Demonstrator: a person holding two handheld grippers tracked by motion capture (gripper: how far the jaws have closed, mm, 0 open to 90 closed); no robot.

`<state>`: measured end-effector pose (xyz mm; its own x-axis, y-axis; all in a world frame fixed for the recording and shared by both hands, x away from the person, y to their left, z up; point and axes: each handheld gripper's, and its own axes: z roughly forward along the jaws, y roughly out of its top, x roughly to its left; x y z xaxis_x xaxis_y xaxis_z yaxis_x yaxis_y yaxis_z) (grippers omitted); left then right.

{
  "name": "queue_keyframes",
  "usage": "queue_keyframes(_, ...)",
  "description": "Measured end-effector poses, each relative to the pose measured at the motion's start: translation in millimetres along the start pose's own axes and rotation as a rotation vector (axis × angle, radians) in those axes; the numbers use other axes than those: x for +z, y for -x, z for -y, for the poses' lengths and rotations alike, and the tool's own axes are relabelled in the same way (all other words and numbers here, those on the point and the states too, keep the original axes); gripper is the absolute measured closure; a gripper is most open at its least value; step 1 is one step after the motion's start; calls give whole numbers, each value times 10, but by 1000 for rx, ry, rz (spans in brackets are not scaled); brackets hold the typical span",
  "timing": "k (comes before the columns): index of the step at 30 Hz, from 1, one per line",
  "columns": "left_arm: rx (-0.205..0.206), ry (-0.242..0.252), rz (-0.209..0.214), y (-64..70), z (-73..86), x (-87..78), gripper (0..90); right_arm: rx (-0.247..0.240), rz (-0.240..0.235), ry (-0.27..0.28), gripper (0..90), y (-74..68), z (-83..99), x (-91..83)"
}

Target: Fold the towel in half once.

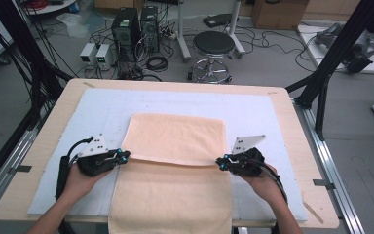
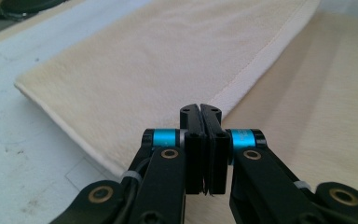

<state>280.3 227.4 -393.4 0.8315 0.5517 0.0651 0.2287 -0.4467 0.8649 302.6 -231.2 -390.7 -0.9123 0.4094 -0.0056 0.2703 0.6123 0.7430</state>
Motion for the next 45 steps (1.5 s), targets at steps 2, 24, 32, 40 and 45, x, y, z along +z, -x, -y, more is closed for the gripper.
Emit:
queue_keyframes(2,13,12,14,152,-5,-135,879,-19,-17,19,855,-145,12,-116)
queue_keyframes(24,4,-56,58,751,292,-552,603,-3,-89,41,581,-773,252,-374)
queue_keyframes(32,-48,-55,-26,103,64,-89,514,48,92,7,479,-21,93,-110)
queue_keyframes(40,-192,-54,-118,-573,27,401,518,104,155,-20,418,566,-42,136)
queue_keyframes(45,-242,-111,-164,-843,92,625,496,145,120,-31,390,829,9,302)
